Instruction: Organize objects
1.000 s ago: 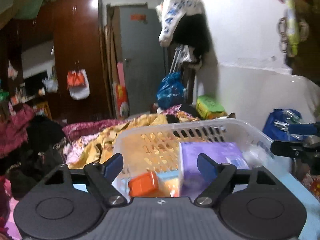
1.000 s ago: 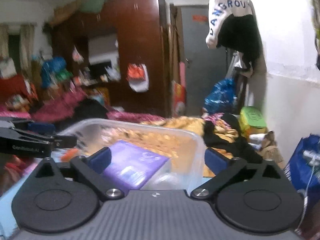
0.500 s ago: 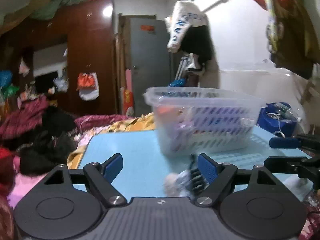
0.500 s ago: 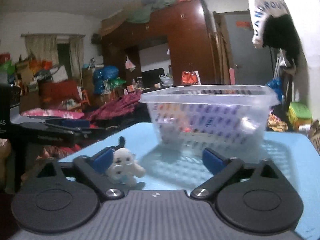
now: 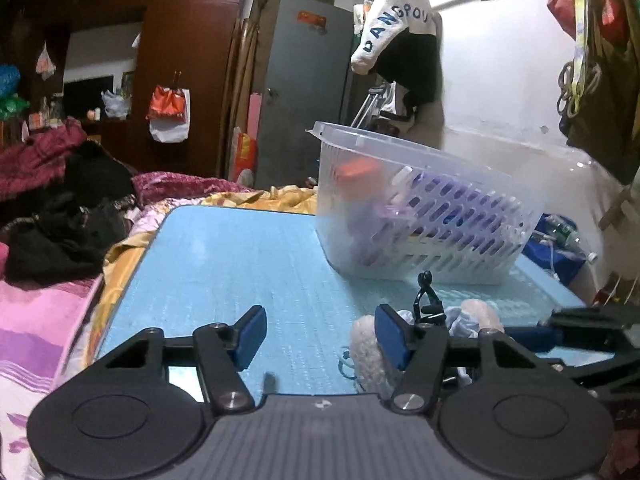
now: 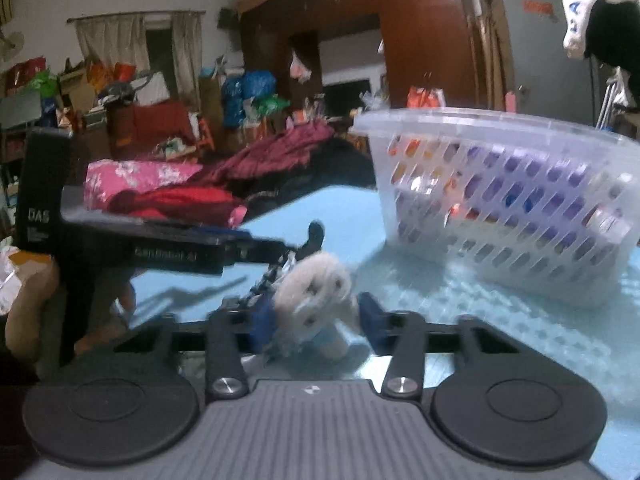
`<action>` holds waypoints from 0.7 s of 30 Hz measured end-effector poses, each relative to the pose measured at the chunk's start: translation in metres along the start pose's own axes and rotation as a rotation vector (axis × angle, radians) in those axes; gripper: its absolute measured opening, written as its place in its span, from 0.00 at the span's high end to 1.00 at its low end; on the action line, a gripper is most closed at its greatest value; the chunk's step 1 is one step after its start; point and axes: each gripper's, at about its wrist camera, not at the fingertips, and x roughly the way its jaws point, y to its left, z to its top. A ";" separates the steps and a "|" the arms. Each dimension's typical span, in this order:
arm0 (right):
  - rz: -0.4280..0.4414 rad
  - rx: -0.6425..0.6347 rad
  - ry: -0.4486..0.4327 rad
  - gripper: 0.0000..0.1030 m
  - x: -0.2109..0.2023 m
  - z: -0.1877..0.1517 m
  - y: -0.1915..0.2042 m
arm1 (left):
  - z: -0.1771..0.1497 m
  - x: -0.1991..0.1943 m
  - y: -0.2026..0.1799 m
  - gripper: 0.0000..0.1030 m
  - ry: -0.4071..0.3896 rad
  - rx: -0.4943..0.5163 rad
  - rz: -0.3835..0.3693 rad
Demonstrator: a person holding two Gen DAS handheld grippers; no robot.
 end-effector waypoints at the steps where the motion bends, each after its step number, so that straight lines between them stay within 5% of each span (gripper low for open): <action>1: 0.011 0.009 -0.001 0.65 -0.002 -0.003 0.000 | 0.000 -0.001 0.000 0.38 -0.002 0.002 -0.008; 12: 0.036 0.051 -0.006 0.69 -0.024 -0.015 -0.013 | -0.001 0.003 -0.013 0.36 -0.005 -0.011 -0.111; 16: 0.037 0.050 -0.011 0.62 -0.023 -0.013 -0.012 | -0.005 0.009 -0.013 0.36 0.014 -0.041 -0.153; 21: 0.029 0.046 -0.012 0.60 -0.021 -0.013 -0.011 | -0.008 0.012 -0.017 0.49 0.027 -0.068 -0.181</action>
